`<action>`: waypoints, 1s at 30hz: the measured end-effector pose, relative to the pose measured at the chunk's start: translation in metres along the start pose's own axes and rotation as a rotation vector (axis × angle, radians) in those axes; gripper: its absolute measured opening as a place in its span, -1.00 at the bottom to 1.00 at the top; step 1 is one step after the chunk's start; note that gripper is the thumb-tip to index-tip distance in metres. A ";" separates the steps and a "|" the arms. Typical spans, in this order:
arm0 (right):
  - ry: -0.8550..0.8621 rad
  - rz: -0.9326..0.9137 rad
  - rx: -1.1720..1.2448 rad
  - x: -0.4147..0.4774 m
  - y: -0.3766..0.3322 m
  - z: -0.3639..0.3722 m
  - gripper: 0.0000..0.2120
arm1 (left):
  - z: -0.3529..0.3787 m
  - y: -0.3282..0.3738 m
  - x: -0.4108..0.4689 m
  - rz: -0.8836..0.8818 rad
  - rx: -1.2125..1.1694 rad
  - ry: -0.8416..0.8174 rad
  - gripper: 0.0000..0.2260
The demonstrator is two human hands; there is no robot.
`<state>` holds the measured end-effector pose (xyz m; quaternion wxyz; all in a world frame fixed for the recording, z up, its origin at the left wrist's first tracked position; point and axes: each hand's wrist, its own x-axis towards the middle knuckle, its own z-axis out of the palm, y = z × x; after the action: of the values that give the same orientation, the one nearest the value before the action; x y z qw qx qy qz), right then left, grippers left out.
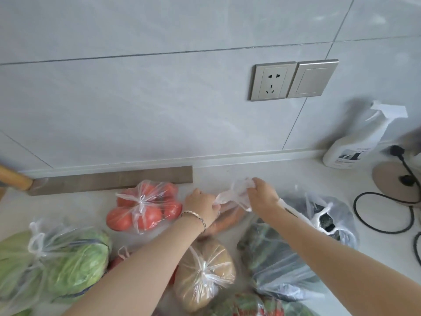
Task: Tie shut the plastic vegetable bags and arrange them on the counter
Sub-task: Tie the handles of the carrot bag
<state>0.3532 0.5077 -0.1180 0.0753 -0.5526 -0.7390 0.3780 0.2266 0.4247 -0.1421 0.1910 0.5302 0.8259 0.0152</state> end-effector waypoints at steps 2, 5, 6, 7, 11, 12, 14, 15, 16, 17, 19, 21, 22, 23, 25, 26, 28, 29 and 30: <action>0.103 0.073 0.215 -0.004 0.003 -0.008 -0.67 | -0.005 -0.009 -0.003 -0.029 -0.220 0.102 -0.69; 0.160 0.070 0.372 -0.010 -0.002 -0.019 -0.60 | -0.013 -0.024 -0.013 -0.122 -0.550 0.289 -0.69; 0.162 0.034 0.395 -0.012 -0.005 -0.021 -0.61 | -0.016 -0.027 -0.017 -0.137 -0.660 0.331 -0.71; 0.161 -0.003 0.415 -0.016 -0.009 -0.023 -0.63 | -0.018 -0.029 -0.022 -0.146 -0.770 0.362 -0.73; 0.094 -0.167 0.599 -0.043 -0.029 -0.030 -0.62 | -0.030 -0.017 -0.046 -0.218 -1.171 0.479 -0.78; 0.074 -0.213 0.669 -0.051 -0.035 -0.033 -0.61 | -0.036 -0.011 -0.052 -0.256 -1.254 0.518 -0.75; 0.037 -0.273 0.834 -0.074 -0.045 -0.044 -0.54 | -0.050 -0.001 -0.067 -0.260 -1.373 0.573 -0.68; 0.019 -0.280 0.907 -0.083 -0.051 -0.052 -0.47 | -0.057 0.003 -0.072 -0.199 -1.435 0.569 -0.68; -0.008 -0.288 0.975 -0.092 -0.055 -0.060 -0.42 | -0.065 0.007 -0.080 -0.121 -1.502 0.557 -0.68; -0.055 -0.300 1.054 -0.101 -0.058 -0.067 -0.39 | -0.071 0.011 -0.086 -0.053 -1.573 0.533 -0.67; -0.196 -0.351 1.196 -0.118 -0.058 -0.081 -0.36 | -0.081 0.023 -0.108 0.060 -1.612 0.469 -0.57; -0.309 -0.385 1.254 -0.131 -0.054 -0.090 -0.42 | -0.083 0.036 -0.128 0.123 -1.589 0.413 -0.54; -0.330 -0.388 1.259 -0.139 -0.051 -0.094 -0.46 | -0.081 0.043 -0.140 0.131 -1.586 0.384 -0.55; -0.327 -0.376 1.258 -0.146 -0.046 -0.096 -0.49 | -0.078 0.046 -0.148 0.118 -1.606 0.342 -0.56; -0.312 -0.349 1.209 -0.159 -0.034 -0.097 -0.62 | -0.071 0.051 -0.162 0.092 -1.677 0.197 -0.61; -0.307 -0.337 1.154 -0.166 -0.026 -0.095 -0.67 | -0.068 0.051 -0.169 0.085 -1.721 0.114 -0.66; -0.301 -0.300 1.042 -0.178 -0.011 -0.088 -0.68 | -0.063 0.051 -0.181 0.103 -1.739 0.019 -0.70; -0.291 -0.266 1.015 -0.185 -0.003 -0.084 -0.65 | -0.060 0.053 -0.188 0.099 -1.726 -0.008 -0.70; -0.271 -0.225 1.015 -0.191 0.004 -0.081 -0.61 | -0.056 0.054 -0.193 0.092 -1.712 -0.015 -0.69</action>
<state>0.4712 0.3800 -0.0048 0.2770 -0.3105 -0.5213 0.7451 0.3253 0.2875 -0.0206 0.5302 0.2363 0.5063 0.6377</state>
